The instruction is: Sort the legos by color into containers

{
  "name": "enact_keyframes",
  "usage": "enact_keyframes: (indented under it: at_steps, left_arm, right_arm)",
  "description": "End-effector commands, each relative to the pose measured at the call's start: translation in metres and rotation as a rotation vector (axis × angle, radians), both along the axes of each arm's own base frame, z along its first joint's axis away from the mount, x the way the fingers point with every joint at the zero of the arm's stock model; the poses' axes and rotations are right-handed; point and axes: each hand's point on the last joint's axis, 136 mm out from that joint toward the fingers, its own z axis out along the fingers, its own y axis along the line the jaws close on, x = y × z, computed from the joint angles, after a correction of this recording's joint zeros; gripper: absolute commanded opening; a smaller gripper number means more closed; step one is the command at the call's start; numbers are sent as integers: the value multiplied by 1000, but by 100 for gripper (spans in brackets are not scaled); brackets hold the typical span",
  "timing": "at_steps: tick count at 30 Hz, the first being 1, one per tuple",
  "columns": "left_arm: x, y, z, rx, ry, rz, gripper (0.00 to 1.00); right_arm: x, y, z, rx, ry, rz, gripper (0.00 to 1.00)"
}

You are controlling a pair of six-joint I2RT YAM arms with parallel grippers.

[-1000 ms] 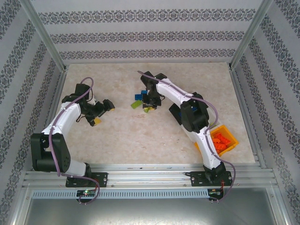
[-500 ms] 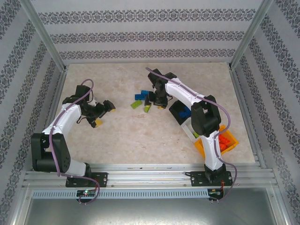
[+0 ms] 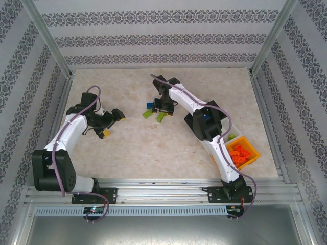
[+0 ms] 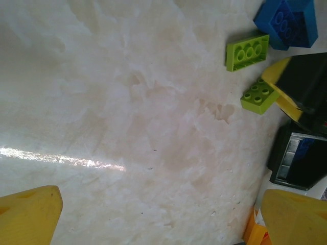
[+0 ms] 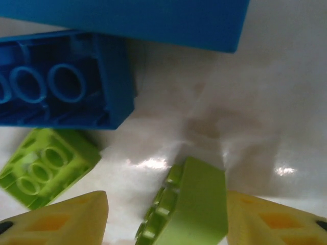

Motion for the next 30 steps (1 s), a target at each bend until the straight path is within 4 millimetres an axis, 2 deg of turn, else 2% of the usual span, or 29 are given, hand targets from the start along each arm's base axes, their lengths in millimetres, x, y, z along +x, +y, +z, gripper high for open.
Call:
enact_keyframes:
  at_steps: [1, 3, 7, 11, 12, 14, 18, 21, 24, 30]
  left_arm:
    - [-12, 6, -1, 20, 20, 8, 100]
    - [-13, 6, -4, 17, 23, 7, 100]
    - [-10, 4, -5, 6, 14, 3, 100]
    - [-2, 1, -4, -18, -1, -1, 100]
    - [0, 0, -4, -26, -5, -3, 100]
    - [6, -3, -3, -45, -16, -5, 100]
    - [21, -13, -3, -75, -46, -29, 100]
    - [31, -31, -6, -89, -52, -76, 100]
    - [40, -51, -9, -104, -46, -113, 100]
    - [52, -83, -10, -114, -33, -176, 100]
  right_arm:
    - [-6, -11, 9, -70, 3, 6, 40]
    - [-6, -13, 14, -70, -3, 4, 29]
    - [-8, -19, 30, -70, -25, -1, 22]
    - [-11, -28, 68, -48, -86, -18, 20]
    - [-13, -33, 83, -42, -107, -27, 20]
    - [-19, -48, 108, -43, -141, -47, 20]
    - [-43, -100, 145, -70, -188, -107, 22]
    - [-72, -152, 148, -109, -178, -187, 22]
    - [-104, -198, 138, -124, -148, -290, 22]
    - [-142, -250, 102, -116, -86, -427, 23]
